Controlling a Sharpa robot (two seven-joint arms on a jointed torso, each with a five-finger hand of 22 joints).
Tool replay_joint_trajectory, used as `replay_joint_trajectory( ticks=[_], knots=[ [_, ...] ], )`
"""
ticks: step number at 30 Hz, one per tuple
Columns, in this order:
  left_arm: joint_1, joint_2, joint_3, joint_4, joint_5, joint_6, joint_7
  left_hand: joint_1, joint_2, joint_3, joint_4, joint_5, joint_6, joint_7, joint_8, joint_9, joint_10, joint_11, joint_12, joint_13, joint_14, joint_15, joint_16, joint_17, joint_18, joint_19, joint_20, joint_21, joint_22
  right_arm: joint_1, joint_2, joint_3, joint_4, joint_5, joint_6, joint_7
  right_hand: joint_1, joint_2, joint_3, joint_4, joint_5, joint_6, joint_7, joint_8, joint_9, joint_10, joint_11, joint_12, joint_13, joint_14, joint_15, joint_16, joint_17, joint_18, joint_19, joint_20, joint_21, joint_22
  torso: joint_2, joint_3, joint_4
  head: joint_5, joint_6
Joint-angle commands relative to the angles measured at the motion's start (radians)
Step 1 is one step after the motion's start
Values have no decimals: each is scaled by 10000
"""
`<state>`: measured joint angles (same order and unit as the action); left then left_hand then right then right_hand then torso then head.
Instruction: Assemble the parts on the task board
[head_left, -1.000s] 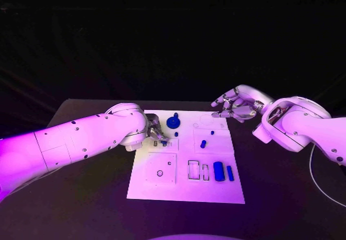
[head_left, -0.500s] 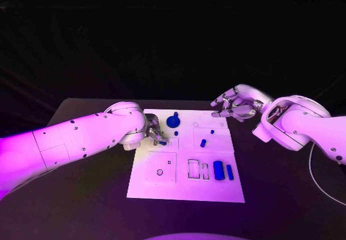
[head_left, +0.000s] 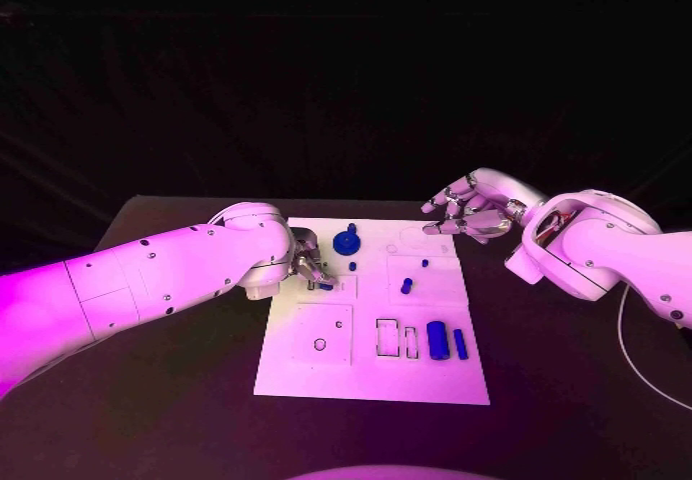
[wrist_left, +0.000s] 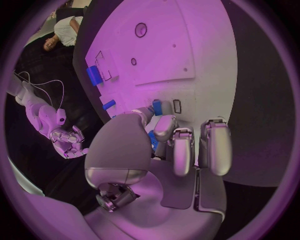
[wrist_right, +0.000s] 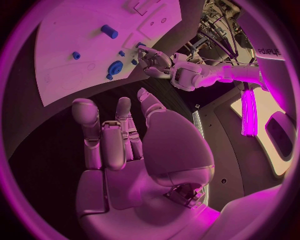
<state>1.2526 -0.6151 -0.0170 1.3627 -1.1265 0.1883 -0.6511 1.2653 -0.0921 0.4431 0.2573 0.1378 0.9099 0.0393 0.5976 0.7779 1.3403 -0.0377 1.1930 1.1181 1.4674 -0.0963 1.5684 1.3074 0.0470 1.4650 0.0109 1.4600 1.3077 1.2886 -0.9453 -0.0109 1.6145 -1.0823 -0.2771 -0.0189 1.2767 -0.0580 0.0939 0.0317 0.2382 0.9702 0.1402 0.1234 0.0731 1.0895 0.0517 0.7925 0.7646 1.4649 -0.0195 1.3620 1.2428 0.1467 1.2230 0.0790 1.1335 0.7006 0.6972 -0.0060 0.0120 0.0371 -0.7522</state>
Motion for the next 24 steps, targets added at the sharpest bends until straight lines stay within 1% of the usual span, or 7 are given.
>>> replay_joint_trajectory(
  ticks=[1,6,10,12,16,20,24],
  knots=[
    [-32,30,-36,-42,-45,342,22,-125,-16,1523,-1444,-44,87,-77,65,34,85,-13,52,16,1034,0,24,2634,-89,443,19,-28,899,-5,12,1,24,-114,137,-21,46,71,-45,-17,66,40,2,61,-12,-83,11,-14,-14,306,-44,-66,-17,64,-75,5,-61,-25,4,11,-4,11,-25],
    [-30,103,-40,-108,-44,365,33,-366,-82,1493,-1365,-74,168,-112,117,81,139,-37,116,71,1034,-14,24,2634,-83,436,12,-47,881,-5,10,1,56,-95,153,-28,135,59,-44,-62,55,44,-2,73,-13,-95,6,-11,-29,303,-49,-79,-26,66,-77,4,-80,-40,-3,8,-1,14,-25],
    [-27,183,-42,-203,-14,465,24,-716,-103,1376,-1185,-90,257,-150,154,116,186,-65,172,117,1034,-37,24,2634,-79,433,-5,-63,867,-4,-2,1,84,-90,158,-38,135,59,-44,-62,55,44,-2,73,-13,-95,6,-11,-29,303,-49,-79,-26,66,-77,4,-80,-40,0,14,1,23,-30],
    [-26,221,-43,-256,-2,517,14,-855,-94,1320,-1110,-92,292,-165,163,127,208,-78,200,142,1034,-49,24,2634,-77,432,-15,-70,862,-4,-11,1,99,-89,160,-46,135,59,-44,-62,55,44,-2,73,-13,-95,6,-11,-29,303,-49,-79,-26,66,-77,4,-80,-40,4,22,2,23,-40],
    [-24,303,-44,-371,31,642,-11,-1156,-22,1209,-929,-92,359,-188,173,143,245,-97,246,185,1034,-67,24,2634,-75,432,-33,-82,855,-3,-30,1,166,-87,163,-49,203,56,-43,-96,25,56,-4,88,-13,-80,2,17,-20,305,-52,-80,-19,69,-80,1,-99,-60,-4,13,-3,31,-42],
    [-21,390,-44,-496,47,783,-36,-1432,28,1086,-777,-92,428,-211,185,160,291,-116,306,244,1034,-83,24,2634,-78,440,-50,-77,873,-2,-44,1,239,-87,167,-54,214,53,-46,-102,14,57,-4,91,-13,-82,1,14,-28,306,-52,-79,-16,67,-76,1,-98,-55,7,18,-2,29,-37],
    [-20,453,-44,-582,52,801,-53,-1602,36,986,-698,-96,481,-228,199,175,320,-130,340,274,1034,-94,24,2634,-82,448,-60,-68,894,-1,-55,1,255,-87,160,-54,234,43,-64,-112,-46,62,-5,100,-13,-73,2,27,-32,308,-53,-83,-15,66,-70,-1,-105,-58,0,5,5,16,-47]
  ],
)
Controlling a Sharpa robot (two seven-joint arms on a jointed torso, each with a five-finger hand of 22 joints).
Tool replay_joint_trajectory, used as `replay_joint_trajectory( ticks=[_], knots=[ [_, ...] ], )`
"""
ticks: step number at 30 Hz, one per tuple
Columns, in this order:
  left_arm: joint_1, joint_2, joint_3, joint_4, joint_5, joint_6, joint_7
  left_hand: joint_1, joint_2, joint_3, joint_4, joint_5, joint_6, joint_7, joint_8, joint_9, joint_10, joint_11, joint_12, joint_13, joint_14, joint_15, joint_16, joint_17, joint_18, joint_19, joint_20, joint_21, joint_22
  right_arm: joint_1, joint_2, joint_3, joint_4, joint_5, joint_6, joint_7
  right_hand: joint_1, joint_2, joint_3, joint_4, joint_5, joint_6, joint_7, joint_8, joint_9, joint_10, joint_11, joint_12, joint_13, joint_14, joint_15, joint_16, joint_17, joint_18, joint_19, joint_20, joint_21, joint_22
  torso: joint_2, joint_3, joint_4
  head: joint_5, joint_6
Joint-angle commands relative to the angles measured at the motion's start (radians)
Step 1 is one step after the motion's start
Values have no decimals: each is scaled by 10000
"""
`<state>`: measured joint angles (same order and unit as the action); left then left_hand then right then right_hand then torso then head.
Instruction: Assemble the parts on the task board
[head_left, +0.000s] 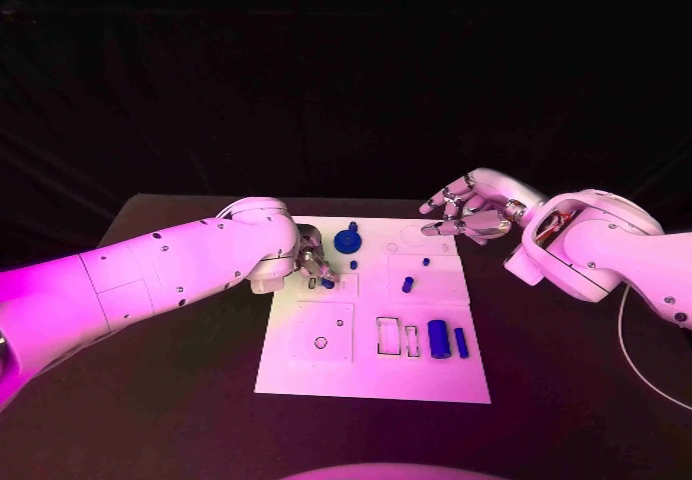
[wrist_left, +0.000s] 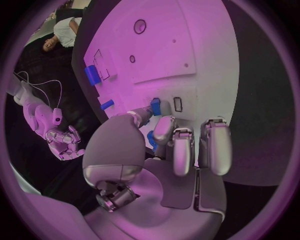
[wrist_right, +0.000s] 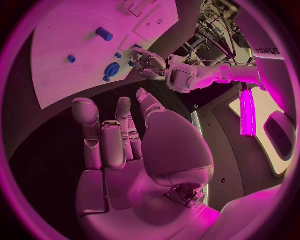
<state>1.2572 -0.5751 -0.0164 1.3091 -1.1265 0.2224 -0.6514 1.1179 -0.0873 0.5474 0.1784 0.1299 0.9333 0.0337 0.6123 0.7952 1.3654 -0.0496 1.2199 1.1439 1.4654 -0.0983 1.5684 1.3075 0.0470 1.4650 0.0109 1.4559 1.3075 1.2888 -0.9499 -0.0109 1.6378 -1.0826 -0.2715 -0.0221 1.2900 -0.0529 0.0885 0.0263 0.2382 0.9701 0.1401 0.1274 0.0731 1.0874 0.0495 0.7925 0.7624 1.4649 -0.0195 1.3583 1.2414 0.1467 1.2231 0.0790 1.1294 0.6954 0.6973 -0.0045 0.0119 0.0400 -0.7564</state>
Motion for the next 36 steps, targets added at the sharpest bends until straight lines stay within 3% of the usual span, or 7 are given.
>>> replay_joint_trajectory(
  ticks=[1,23,29,34,36],
  knots=[
    [-66,65,-49,-62,52,439,-57,-183,-6,-91,119,-18,266,-177,56,5,79,-14,79,22,1054,-77,24,2633,-86,455,-62,-16,912,-2,-14,1,26,-84,88,-11,111,-6,-13,-61,-64,65,-4,63,-14,-48,23,32,-11,311,-54,-41,6,67,-69,-1,-67,-8,-2,-12,7,-10,-5],
    [-64,110,-49,-141,-20,307,-129,-1178,-194,-1494,608,-59,559,-244,89,77,212,-72,175,109,1054,-126,24,2633,-117,519,-114,61,1072,3,1,2,56,-80,-127,65,158,21,-10,-77,-106,74,-7,76,-14,-26,17,56,-11,316,-58,-42,9,66,-56,-5,-71,-7,-1,-23,18,-18,-26],
    [-65,73,-45,-157,-36,126,-122,-1572,-403,-2503,960,-86,592,-268,78,103,205,-90,154,81,1054,-144,24,2633,-106,505,-130,16,1033,4,2,2,45,-47,-177,35,157,28,-10,-74,-104,71,-6,75,-15,-37,18,37,-33,314,-58,-50,-2,68,-59,-5,-77,-18,-1,-23,12,-20,-25],
    [-35,21,-13,-141,-43,13,-120,-1626,-408,-3180,1078,-144,587,-277,61,122,201,-101,151,78,1054,-158,24,2633,-104,505,-146,1,1031,4,-4,2,16,-12,-185,10,161,36,-8,-72,-101,66,-4,73,-17,-53,19,13,-61,312,-58,-56,-10,71,-66,-6,-88,-38,-3,-36,16,-21,-16],
    [-19,-15,23,-95,-44,-4,-116,-1621,-392,-3264,1083,-165,585,-279,60,126,198,-100,148,74,1054,-159,24,2633,-102,502,-148,-6,1024,4,-3,2,8,-5,-186,8,171,48,-5,-73,-94,54,-2,69,-20,-88,20,-39,-118,308,-58,-69,-27,75,-75,-6,-105,-65,0,-25,2,-4,-13]
  ],
)
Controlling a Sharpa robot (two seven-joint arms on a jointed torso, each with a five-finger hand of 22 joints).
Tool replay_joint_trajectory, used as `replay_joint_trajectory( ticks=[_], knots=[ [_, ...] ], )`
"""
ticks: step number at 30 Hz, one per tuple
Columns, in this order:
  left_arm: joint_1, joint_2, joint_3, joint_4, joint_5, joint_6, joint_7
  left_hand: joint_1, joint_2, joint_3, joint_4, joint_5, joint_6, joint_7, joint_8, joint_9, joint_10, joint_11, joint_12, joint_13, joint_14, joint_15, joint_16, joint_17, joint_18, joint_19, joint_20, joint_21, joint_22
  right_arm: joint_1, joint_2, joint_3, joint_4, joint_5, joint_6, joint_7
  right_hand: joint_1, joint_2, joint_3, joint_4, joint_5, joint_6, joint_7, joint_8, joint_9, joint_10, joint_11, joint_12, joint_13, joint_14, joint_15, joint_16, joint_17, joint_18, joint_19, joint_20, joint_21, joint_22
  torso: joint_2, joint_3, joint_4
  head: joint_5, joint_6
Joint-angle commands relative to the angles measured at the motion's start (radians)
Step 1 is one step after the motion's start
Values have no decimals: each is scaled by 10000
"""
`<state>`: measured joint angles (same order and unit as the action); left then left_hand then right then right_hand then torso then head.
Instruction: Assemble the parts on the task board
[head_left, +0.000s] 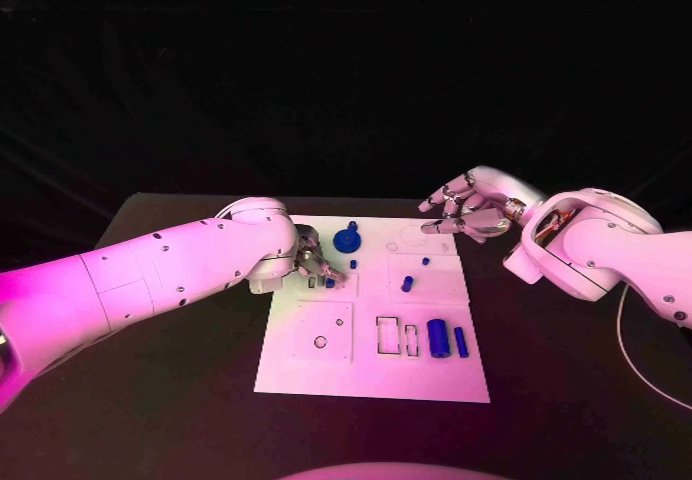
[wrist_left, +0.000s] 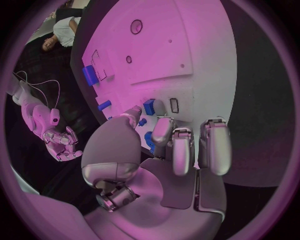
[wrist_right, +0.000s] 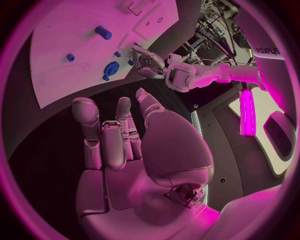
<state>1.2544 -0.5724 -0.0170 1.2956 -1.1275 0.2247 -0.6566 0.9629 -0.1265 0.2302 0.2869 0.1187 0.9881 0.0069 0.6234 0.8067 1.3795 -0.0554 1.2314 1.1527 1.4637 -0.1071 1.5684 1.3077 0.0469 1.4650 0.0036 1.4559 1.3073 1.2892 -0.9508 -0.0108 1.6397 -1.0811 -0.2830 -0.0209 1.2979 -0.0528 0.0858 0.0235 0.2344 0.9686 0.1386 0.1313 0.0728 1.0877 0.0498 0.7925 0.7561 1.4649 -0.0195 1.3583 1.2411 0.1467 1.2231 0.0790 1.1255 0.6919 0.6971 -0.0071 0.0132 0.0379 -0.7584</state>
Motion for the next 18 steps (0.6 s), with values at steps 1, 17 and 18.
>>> replay_joint_trajectory(
  ticks=[1,17,18],
  knots=[
    [20,-71,51,78,-35,-28,-63,-62,18,-177,0,-73,34,-13,-52,15,52,-41,25,-24,1071,-72,24,2631,-98,500,-78,-15,1018,0,6,2,-16,-16,-72,-5,93,47,22,-45,-56,69,13,30,-17,-91,17,-39,-55,308,-58,-70,-24,75,-75,-6,-66,-30,1,1,-15,10,8],
    [1020,-646,676,314,658,189,21,757,507,-1377,-2,-97,-967,471,-962,-535,-825,350,-941,-1124,1071,237,24,2631,31,266,168,-539,410,0,8,2,-153,104,-130,23,103,67,5,-31,-8,-32,38,-15,-39,-127,37,-73,-102,303,-46,-85,-31,80,-93,-2,-113,-92,0,4,3,-33,60],
    [1092,-610,682,188,721,233,35,832,534,-1457,-2,-93,-1033,518,-1085,-651,-880,402,-998,-1196,1071,280,24,2631,38,258,198,-559,391,0,12,2,-160,106,-131,23,104,68,5,-30,-5,-34,38,-15,-40,-129,37,-74,-104,303,-45,-85,-31,80,-94,-2,-115,-94,-4,5,4,-35,67]
  ],
)
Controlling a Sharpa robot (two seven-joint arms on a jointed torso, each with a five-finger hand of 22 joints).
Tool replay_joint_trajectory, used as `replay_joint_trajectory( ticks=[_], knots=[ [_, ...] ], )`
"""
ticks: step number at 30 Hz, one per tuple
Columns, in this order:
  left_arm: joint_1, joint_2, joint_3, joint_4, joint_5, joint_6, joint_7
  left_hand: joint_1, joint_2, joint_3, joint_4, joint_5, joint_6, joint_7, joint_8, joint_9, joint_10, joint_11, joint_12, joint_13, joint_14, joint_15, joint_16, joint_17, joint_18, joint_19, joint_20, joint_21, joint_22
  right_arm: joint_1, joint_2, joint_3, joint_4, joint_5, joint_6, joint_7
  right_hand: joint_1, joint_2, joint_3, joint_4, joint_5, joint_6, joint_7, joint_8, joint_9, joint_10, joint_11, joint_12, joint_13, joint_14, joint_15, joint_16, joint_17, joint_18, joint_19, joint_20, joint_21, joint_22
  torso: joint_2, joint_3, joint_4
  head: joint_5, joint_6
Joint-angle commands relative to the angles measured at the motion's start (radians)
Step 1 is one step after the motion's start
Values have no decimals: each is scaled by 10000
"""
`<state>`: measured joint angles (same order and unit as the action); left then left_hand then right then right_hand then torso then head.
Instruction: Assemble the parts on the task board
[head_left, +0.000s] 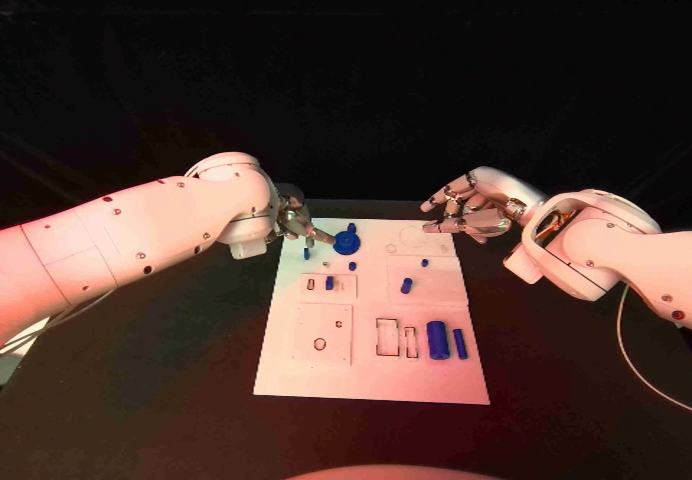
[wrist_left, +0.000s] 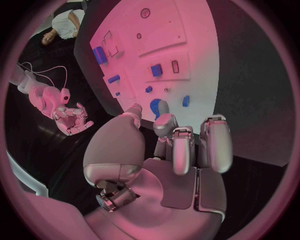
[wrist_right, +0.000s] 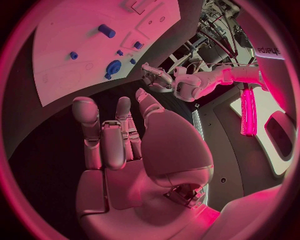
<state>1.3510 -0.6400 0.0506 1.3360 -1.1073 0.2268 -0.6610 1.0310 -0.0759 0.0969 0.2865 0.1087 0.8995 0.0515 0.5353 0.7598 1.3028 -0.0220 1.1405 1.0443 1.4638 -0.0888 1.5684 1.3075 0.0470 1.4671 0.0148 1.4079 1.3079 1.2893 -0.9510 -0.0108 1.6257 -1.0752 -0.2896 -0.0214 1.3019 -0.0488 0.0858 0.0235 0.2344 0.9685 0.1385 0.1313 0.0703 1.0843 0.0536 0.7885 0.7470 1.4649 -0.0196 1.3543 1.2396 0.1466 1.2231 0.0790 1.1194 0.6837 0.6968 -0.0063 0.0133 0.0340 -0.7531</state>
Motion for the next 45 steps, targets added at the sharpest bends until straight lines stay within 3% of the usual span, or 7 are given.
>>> replay_joint_trajectory(
  ticks=[1,8,12,15,19,28,45],
  knots=[
    [182,114,10,-354,568,264,93,234,58,-210,2,9,-186,117,-316,-303,-187,119,-168,-209,1070,132,24,2633,46,221,126,-114,347,0,18,1,-25,49,-66,29,64,28,4,-30,-5,-33,39,-15,-14,-95,-1,-34,-13,303,-45,-45,-16,80,-94,-2,-53,-12,1,-1,2,4,20],
    [343,617,-17,-1505,652,581,124,408,244,-547,37,16,-215,246,-603,-694,-518,236,-491,-607,1070,250,24,2633,105,120,253,-322,117,-1,63,1,-72,55,-56,32,66,39,6,-25,6,-35,40,-15,-14,-98,1,-39,-22,303,-43,-47,-16,78,-90,-1,-51,-4,15,-28,-5,-26,45],
    [361,957,-177,-2189,483,764,156,528,345,-649,22,25,-74,228,-591,-788,-499,228,-438,-575,1070,252,24,2633,101,136,273,-298,158,-1,97,1,-82,48,-58,20,69,56,9,-19,17,-36,42,-13,-14,-99,2,-45,-31,305,-42,-43,-8,76,-86,1,-51,2,32,-17,-2,18,95],
    [352,1241,-337,-2719,419,851,211,618,406,-717,15,37,20,207,-569,-842,-473,212,-393,-546,1070,242,24,2633,94,154,273,-271,200,-1,127,1,-97,44,-27,11,69,65,11,-15,21,-35,42,-12,-13,-98,2,-46,-35,307,-42,-37,1,76,-84,1,-51,3,43,-35,-14,31,81],
    [297,1477,-456,-3158,390,955,289,621,472,-810,35,39,122,179,-528,-882,-423,189,-323,-488,1070,226,24,2633,79,185,264,-215,276,-1,146,0,-101,43,-10,16,69,71,12,-12,23,-35,42,-11,-13,-97,2,-48,-39,306,-41,-39,-2,78,-88,2,-58,-10,58,-40,-38,80,94],
    [132,1777,-567,-3679,374,1128,433,583,565,-942,46,23,222,144,-476,-925,-352,159,-232,-410,1070,201,24,2633,60,226,245,-145,370,-1,178,0,-89,43,-81,93,65,86,13,-3,27,-34,44,-10,-13,-97,4,-51,-46,308,-40,-35,6,77,-85,2,-58,-6,80,-43,-54,123,93],
    [-1,1921,-586,-3926,358,1440,271,1226,816,-1010,-95,62,344,72,-332,-1004,-283,90,-147,-369,1070,140,24,2633,45,261,184,-100,452,-1,190,1,-81,56,-89,114,61,102,15,8,29,-32,45,-7,-12,-93,4,-52,-54,308,-39,-40,0,76,-80,3,-57,0,63,-42,-30,112,54]
  ],
)
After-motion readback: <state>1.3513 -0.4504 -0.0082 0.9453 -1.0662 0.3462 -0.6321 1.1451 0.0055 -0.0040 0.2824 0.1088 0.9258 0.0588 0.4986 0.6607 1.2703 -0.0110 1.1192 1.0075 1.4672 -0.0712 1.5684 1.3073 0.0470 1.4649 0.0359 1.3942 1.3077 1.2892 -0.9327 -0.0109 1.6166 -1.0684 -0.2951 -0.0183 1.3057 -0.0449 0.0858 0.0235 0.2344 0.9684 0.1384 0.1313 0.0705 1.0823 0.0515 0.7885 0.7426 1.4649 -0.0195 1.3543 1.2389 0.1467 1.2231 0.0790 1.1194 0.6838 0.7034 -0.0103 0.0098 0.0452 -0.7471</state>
